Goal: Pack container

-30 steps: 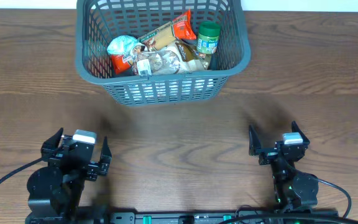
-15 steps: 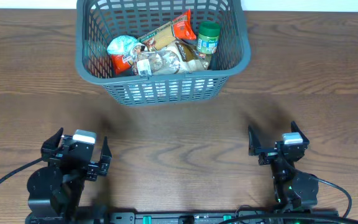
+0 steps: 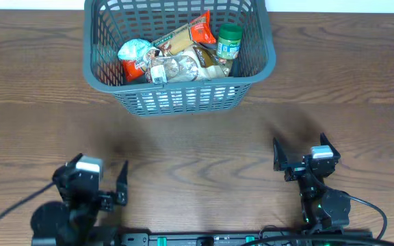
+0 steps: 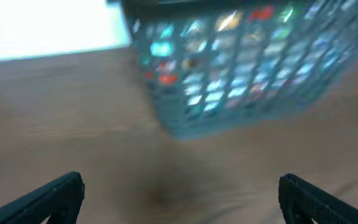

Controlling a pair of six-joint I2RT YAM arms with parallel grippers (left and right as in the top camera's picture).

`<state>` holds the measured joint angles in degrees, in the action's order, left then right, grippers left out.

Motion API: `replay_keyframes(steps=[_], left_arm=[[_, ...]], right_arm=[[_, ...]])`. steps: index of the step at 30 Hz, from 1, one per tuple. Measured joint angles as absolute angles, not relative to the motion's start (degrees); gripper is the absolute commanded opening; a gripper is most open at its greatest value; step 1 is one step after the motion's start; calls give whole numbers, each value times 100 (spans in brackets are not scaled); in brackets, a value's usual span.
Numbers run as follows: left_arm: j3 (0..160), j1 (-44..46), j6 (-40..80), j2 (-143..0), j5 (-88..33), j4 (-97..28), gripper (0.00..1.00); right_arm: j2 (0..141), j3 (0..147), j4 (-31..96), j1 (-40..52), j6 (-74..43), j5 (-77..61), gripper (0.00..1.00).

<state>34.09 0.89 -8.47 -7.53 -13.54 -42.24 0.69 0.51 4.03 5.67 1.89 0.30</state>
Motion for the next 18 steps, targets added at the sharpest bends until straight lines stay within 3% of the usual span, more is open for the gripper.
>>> replay_keyframes(steps=[13,18], left_arm=[[1046,108,-215,-58,-707,-187,99],[224,126,-27,-58,-561,753,98]], right_arm=[[69,51,405,567,191,-3,99],[69,51,405,567,191,-3,99]])
